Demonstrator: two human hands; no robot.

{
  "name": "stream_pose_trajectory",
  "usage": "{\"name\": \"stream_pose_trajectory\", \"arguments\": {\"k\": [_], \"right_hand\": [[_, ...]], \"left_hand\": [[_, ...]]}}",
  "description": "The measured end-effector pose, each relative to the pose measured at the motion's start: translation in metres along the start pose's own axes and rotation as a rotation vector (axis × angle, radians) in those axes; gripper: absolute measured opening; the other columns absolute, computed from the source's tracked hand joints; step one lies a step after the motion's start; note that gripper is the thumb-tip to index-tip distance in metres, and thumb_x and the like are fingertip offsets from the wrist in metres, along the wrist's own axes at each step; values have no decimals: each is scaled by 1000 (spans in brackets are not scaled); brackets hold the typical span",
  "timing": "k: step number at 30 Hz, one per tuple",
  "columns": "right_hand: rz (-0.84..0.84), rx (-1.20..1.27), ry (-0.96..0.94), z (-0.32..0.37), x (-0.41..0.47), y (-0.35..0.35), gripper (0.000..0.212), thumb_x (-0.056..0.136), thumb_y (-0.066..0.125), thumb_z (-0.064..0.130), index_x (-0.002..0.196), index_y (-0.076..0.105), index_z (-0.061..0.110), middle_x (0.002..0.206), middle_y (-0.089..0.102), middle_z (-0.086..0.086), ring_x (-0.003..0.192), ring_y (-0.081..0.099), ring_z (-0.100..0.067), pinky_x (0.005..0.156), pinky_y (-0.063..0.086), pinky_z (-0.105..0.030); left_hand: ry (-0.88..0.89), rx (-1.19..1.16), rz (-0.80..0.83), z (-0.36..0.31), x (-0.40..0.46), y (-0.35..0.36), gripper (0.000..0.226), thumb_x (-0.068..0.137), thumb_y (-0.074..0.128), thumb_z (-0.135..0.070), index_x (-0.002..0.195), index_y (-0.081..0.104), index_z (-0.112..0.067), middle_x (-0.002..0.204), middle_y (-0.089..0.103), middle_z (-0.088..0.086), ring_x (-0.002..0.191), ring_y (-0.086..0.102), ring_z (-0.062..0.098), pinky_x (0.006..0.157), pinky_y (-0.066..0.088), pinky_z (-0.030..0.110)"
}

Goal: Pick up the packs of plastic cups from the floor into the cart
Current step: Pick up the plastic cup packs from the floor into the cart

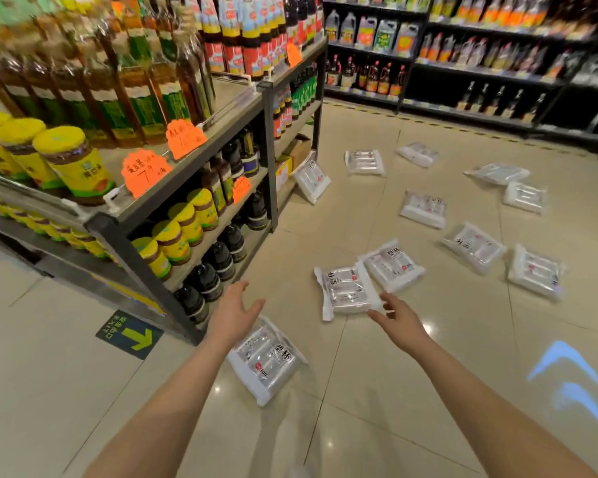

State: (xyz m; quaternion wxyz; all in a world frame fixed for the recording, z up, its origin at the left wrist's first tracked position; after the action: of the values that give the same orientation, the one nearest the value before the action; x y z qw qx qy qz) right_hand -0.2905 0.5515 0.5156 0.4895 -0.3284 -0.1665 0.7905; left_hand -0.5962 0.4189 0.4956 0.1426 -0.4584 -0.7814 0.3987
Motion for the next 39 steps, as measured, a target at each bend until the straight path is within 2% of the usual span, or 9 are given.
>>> {"name": "stream_pose_trajectory", "arguments": {"k": [2,5,9,16,21,26,30,34,39], "right_hand": [[41,-24,14,5,22,4,57,89,63,30,140,42,14,134,50,-9,111,51,-18,87,38,-26],[90,-35,17,13,60,9,54,90,63,27,138,43,13,132,51,-8,109,50,-18,86,37,-25],[179,-80,-21,24,114,20,54,90,64,25,137,45,8,131,52,-10,109,52,-20,86,38,-26],[415,-180,-52,25,232,60,54,89,64,27,137,44,12,132,52,-10,115,54,-23,84,39,-25],[570,-235,5,1,304,122,58,87,66,33,139,43,17,127,50,-5,111,55,-21,86,41,-25],[696,-271,58,-65,356,226,53,87,67,29,133,47,16,120,50,-2,108,56,-21,86,39,-23],[753,-279,102,-153,391,325,56,85,69,27,135,46,16,117,51,-3,99,53,-16,84,39,-20],[816,-317,109,-251,421,428,61,85,69,31,138,42,19,122,49,-4,101,52,-15,82,41,-21],[873,-343,71,-341,453,532,80,78,70,47,143,33,19,142,42,-2,125,47,-19,104,40,-34]], "left_hand": [[-20,14,25,9,20,4,64,82,51,-60,130,50,-18,123,55,2,114,53,20,94,47,39],[-79,3,1,16,43,5,59,87,60,-46,135,47,-13,130,51,6,117,52,22,96,45,36],[-152,-10,-51,32,66,11,59,89,60,-40,137,44,-10,130,51,9,120,49,22,99,40,33],[-428,-100,-170,73,111,31,50,86,67,-32,127,52,-6,119,56,13,112,55,29,94,44,37],[-654,-172,-244,128,129,74,53,86,66,-36,129,51,-9,123,54,11,108,57,28,91,47,39],[-856,-196,-173,210,120,183,57,87,64,-38,135,47,-11,131,50,10,111,56,26,92,47,37],[-939,-190,-64,292,113,293,57,87,64,-35,135,47,-8,133,50,13,113,56,30,94,45,38],[-1013,-218,-48,377,114,393,60,86,66,-33,135,46,-4,134,48,16,118,52,32,97,41,37],[-1028,-254,-139,463,122,482,78,83,72,-27,143,30,1,140,39,23,130,38,36,106,31,39]]}}
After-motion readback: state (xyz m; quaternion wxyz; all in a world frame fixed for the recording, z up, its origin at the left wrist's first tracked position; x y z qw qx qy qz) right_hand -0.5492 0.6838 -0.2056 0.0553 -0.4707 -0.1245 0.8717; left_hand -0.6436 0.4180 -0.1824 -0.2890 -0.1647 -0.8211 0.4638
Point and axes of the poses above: each hand's wrist, its own x-axis towards the middle knuckle, its own y-axis out of the palm, z = x × y, the point moved 3 cm from there along x, towards the middle knuckle
